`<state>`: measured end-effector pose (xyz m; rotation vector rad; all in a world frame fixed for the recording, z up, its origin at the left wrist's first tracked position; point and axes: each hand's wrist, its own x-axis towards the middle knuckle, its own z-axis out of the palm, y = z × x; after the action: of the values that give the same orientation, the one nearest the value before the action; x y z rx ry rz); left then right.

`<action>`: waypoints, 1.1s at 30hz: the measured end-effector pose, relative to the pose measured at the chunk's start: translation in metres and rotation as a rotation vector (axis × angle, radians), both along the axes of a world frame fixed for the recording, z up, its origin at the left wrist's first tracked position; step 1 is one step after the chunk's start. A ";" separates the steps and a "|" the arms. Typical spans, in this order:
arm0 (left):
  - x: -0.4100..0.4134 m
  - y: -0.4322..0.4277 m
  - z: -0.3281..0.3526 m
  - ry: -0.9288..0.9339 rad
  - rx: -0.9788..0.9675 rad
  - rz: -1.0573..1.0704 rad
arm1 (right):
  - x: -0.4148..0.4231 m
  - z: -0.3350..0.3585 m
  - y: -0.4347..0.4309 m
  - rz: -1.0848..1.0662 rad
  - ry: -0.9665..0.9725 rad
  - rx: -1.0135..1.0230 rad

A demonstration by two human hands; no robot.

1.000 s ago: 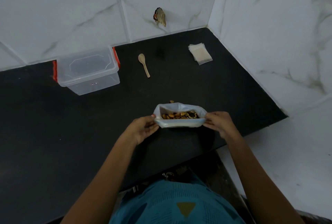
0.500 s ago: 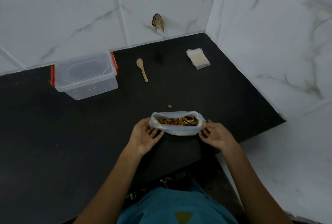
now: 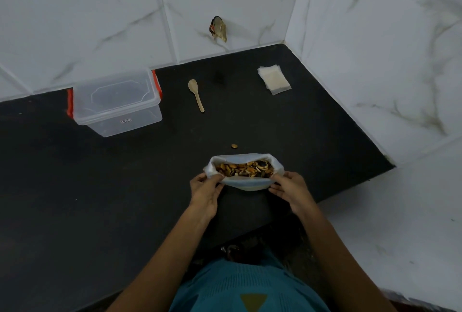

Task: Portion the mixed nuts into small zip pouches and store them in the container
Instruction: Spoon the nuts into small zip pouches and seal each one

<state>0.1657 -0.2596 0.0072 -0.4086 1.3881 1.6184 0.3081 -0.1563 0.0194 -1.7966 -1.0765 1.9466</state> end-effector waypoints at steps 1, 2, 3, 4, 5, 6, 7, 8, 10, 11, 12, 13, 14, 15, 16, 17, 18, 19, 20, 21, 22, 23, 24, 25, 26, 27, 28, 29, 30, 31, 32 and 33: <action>0.001 0.000 0.000 -0.036 0.009 0.001 | 0.000 0.000 0.000 -0.016 0.028 -0.021; 0.002 0.001 0.001 -0.067 0.014 -0.009 | 0.000 0.002 0.000 -0.035 0.061 -0.045; 0.004 0.002 0.003 -0.087 0.012 -0.028 | 0.001 0.002 0.000 -0.049 0.089 -0.062; 0.006 0.003 0.004 -0.094 -0.004 -0.054 | 0.001 0.003 0.000 -0.062 0.111 -0.073; 0.009 0.004 0.006 -0.099 -0.032 -0.085 | 0.001 0.004 -0.001 -0.077 0.126 -0.081; 0.011 0.004 0.007 -0.108 -0.055 -0.117 | 0.002 0.004 -0.001 -0.093 0.140 -0.091; 0.013 0.004 0.008 -0.121 -0.061 -0.138 | 0.003 0.004 -0.001 -0.105 0.151 -0.102; 0.014 0.004 0.008 -0.139 -0.049 -0.137 | 0.003 0.005 0.000 -0.112 0.154 -0.120; 0.012 0.003 0.009 -0.174 -0.005 -0.109 | 0.004 0.007 0.000 -0.108 0.138 -0.162; 0.010 0.003 0.010 -0.198 0.015 -0.100 | 0.004 0.008 0.001 -0.105 0.119 -0.184; 0.009 0.002 0.011 -0.230 0.027 -0.096 | 0.004 0.010 0.001 -0.110 0.115 -0.202; 0.008 0.001 0.012 -0.261 0.033 -0.101 | 0.004 0.011 0.002 -0.127 0.124 -0.222; 0.007 0.000 0.013 -0.283 0.041 -0.111 | 0.004 0.011 0.003 -0.158 0.153 -0.249; 0.007 -0.001 0.013 -0.295 0.049 -0.126 | 0.003 0.011 0.003 -0.183 0.187 -0.276; 0.006 -0.002 0.013 -0.302 0.060 -0.138 | 0.003 0.011 0.003 -0.200 0.231 -0.306; 0.006 -0.003 0.011 -0.304 0.070 -0.144 | 0.003 0.011 0.004 -0.205 0.264 -0.333; 0.005 -0.004 0.010 -0.305 0.079 -0.139 | 0.002 0.010 0.004 -0.212 0.297 -0.360; 0.005 -0.004 0.008 -0.306 0.084 -0.132 | 0.003 0.009 0.003 -0.220 0.319 -0.382; 0.006 -0.004 0.008 -0.315 0.097 -0.120 | 0.003 0.008 0.003 -0.227 0.342 -0.400; 0.006 -0.003 0.007 -0.323 0.116 -0.105 | 0.003 0.007 0.003 -0.235 0.351 -0.409; 0.007 -0.003 0.006 -0.329 0.142 -0.084 | 0.003 0.007 0.003 -0.253 0.369 -0.421; 0.008 -0.002 0.006 -0.334 0.168 -0.058 | 0.003 0.007 0.003 -0.281 0.390 -0.433; 0.009 0.000 0.005 -0.340 0.192 -0.031 | 0.003 0.007 0.004 -0.320 0.425 -0.448; 0.011 0.001 0.005 -0.347 0.207 -0.015 | 0.004 0.007 0.005 -0.357 0.452 -0.459; 0.011 0.004 0.005 -0.352 0.218 -0.008 | 0.006 0.007 0.006 -0.383 0.473 -0.467; 0.012 0.005 0.005 -0.338 0.215 -0.013 | 0.007 0.006 0.007 -0.386 0.475 -0.466; 0.012 0.007 0.005 -0.319 0.209 -0.022 | 0.008 0.006 0.007 -0.366 0.463 -0.453; 0.012 0.008 0.004 -0.292 0.190 -0.033 | 0.008 0.004 0.008 -0.326 0.430 -0.428; 0.012 0.008 0.004 -0.266 0.171 -0.043 | 0.009 0.003 0.008 -0.274 0.387 -0.391; 0.012 0.007 0.003 -0.227 0.145 -0.064 | 0.009 0.002 0.008 -0.214 0.334 -0.344; 0.012 0.006 0.003 -0.179 0.124 -0.099 | 0.010 0.000 0.009 -0.155 0.278 -0.289; 0.011 0.005 0.001 -0.119 0.093 -0.153 | 0.010 0.000 0.008 -0.092 0.216 -0.227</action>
<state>0.1766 -0.2550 0.0083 -0.3307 1.2198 1.5029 0.3185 -0.1479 0.0194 -1.6593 -0.7164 2.2190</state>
